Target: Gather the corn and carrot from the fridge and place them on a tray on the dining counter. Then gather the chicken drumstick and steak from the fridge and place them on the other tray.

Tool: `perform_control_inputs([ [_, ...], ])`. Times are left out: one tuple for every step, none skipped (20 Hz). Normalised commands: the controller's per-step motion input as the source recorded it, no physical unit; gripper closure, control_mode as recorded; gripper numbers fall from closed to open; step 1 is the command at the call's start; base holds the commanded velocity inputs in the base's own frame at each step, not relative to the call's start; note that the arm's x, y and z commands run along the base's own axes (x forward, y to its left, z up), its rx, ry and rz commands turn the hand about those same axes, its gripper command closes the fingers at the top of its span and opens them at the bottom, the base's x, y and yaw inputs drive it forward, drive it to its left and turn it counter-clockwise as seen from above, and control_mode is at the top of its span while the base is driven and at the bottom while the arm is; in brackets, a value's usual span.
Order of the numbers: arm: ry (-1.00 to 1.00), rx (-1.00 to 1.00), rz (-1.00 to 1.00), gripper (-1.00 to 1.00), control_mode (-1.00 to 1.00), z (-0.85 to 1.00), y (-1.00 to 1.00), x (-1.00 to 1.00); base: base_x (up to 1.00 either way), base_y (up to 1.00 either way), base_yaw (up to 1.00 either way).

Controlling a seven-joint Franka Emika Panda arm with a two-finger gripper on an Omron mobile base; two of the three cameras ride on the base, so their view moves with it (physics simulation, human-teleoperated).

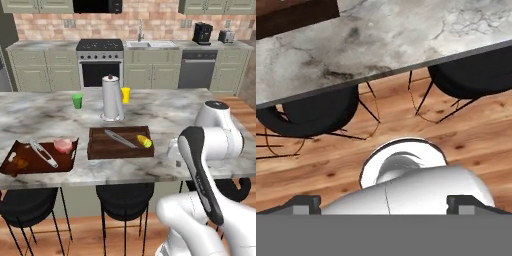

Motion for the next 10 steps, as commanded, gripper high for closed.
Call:
perform_control_inputs([
  [0.01, 0.0, 0.0, -1.0, -1.0, -0.05, -0.39, 0.0, 0.0, 0.0, 0.0],
  [0.04, 0.0, 0.01, -1.0, -1.0, -0.04, -0.12, 0.0, 0.0, 0.0, 0.0],
  [0.09, 0.0, 0.03, -1.0, -1.0, -0.01, 0.0, 0.05, 0.0, 0.0, 0.0],
  [0.11, -0.03, 0.04, -1.0, -1.0, 0.0, 0.0, 0.0, 0.0, 0.0, 0.0],
  [0.0, 0.0, 0.12, -1.0, -1.0, 0.0, 0.02, 0.0, 0.0, 0.0, 0.0],
  [0.0, 0.0, 0.0, -1.0, -1.0, 0.0, 0.0, 0.0, 0.0, 0.0, 0.0],
  [0.0, 0.0, 0.0, -1.0, -1.0, 0.0, 0.0, 0.0, 0.0, 0.0, 0.0],
  [0.0, 0.0, 0.0, -1.0, -1.0, 0.0, 0.0, 0.0, 0.0, 0.0, 0.0],
  [0.0, 0.0, 0.0, -1.0, -1.0, 0.0, 0.0, 0.0, 0.0, 0.0, 0.0],
  [0.0, 0.0, 0.01, -1.0, -1.0, 0.0, 0.0, 0.0, 0.0, 0.0, 0.0],
])
